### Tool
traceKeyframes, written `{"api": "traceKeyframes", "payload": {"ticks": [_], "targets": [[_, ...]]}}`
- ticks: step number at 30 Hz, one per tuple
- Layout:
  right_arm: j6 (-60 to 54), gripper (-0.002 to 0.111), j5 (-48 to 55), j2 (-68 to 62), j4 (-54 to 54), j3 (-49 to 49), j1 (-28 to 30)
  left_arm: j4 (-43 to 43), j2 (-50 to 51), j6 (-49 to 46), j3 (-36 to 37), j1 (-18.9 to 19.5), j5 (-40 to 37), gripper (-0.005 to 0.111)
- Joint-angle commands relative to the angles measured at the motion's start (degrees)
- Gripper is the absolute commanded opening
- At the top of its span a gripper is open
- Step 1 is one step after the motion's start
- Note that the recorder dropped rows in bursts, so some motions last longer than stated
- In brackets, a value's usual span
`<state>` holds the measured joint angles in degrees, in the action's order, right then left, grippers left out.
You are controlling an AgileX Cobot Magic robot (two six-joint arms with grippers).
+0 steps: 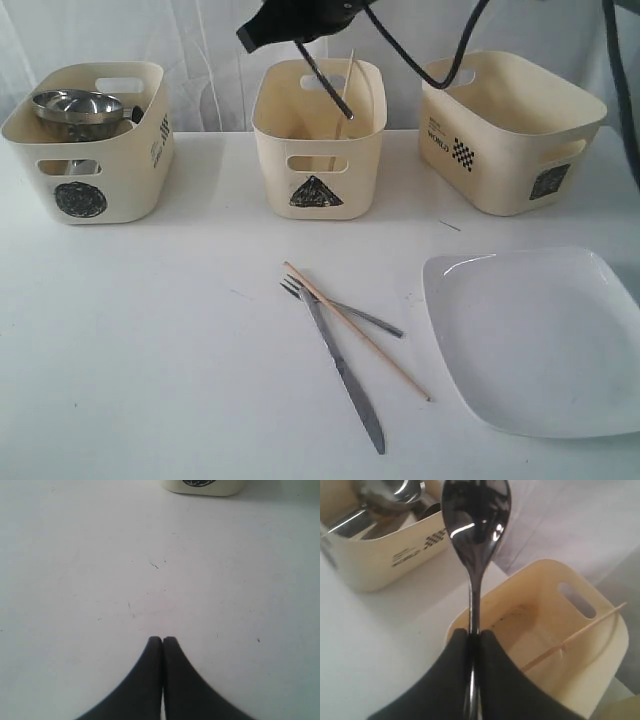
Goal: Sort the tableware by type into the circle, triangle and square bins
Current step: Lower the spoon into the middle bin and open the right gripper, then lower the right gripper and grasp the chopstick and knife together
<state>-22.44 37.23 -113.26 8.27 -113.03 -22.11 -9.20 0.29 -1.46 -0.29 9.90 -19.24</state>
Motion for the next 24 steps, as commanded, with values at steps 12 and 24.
{"api": "traceKeyframes", "payload": {"ticks": [12,24], "targets": [[6.2,0.0,-33.3,-11.0,10.6,0.6,5.0,-0.5,-0.3,-0.1,0.3,0.0,-2.2,0.0],[4.9,0.031,-48.8,-21.2,12.7,0.6,5.1,-0.5,-0.3,-0.1,0.3,0.0,-2.2,0.0]]}}
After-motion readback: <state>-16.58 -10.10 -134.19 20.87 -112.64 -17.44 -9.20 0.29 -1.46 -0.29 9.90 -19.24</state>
